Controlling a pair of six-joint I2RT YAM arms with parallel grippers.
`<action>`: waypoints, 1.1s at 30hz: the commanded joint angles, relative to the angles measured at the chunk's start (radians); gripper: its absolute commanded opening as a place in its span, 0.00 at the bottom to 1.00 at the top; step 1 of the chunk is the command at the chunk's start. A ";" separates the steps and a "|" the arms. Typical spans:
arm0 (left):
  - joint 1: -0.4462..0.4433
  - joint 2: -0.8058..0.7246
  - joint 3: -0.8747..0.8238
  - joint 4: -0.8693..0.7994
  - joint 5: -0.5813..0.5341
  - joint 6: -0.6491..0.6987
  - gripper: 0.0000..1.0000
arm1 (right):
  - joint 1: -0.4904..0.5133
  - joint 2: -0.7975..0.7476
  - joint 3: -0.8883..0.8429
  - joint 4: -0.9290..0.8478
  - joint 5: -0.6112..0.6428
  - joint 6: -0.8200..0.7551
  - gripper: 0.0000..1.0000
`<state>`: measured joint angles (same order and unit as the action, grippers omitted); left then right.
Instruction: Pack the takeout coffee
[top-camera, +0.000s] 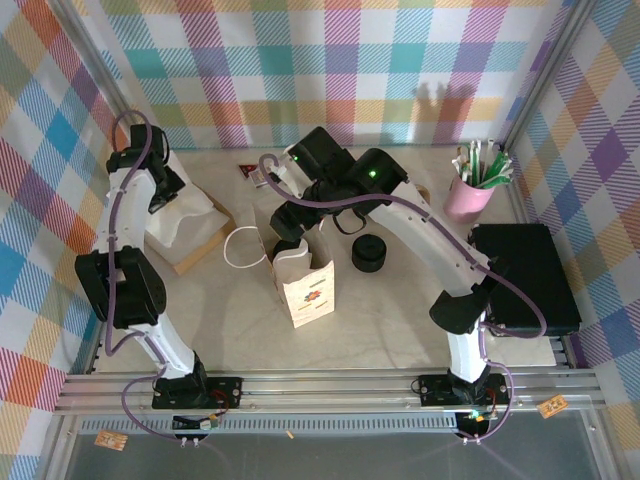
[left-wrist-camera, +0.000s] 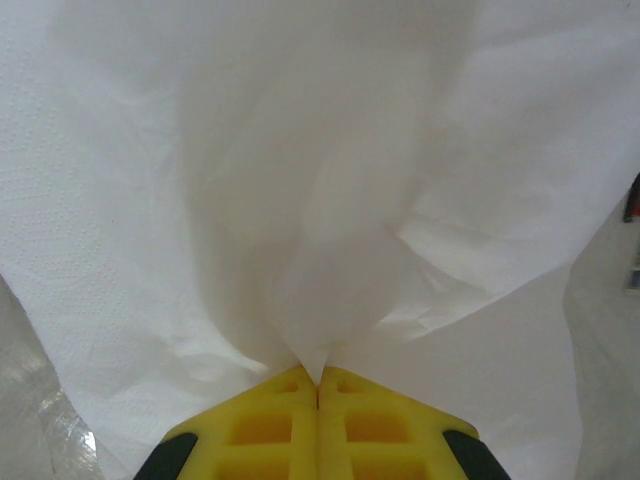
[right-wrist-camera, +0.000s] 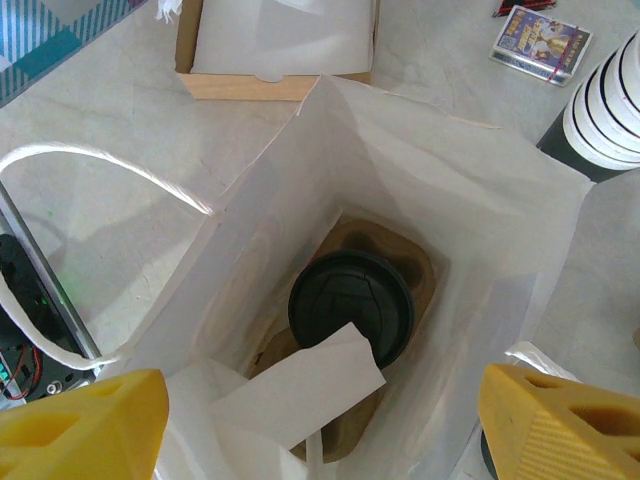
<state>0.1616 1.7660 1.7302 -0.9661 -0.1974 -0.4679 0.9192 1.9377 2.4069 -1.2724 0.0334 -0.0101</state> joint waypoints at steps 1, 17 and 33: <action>0.005 -0.059 -0.010 -0.008 0.024 -0.011 0.00 | -0.009 -0.022 0.005 0.030 -0.005 0.031 0.81; -0.058 -0.363 -0.142 0.283 0.200 0.081 0.00 | -0.054 -0.051 -0.001 0.129 -0.036 0.090 0.81; -0.361 -0.575 -0.177 0.717 0.773 0.235 0.00 | -0.270 -0.214 -0.227 0.603 -0.598 0.258 0.99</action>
<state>-0.1837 1.1893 1.5284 -0.3416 0.4007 -0.2443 0.6731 1.7412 2.1941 -0.8085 -0.3927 0.1791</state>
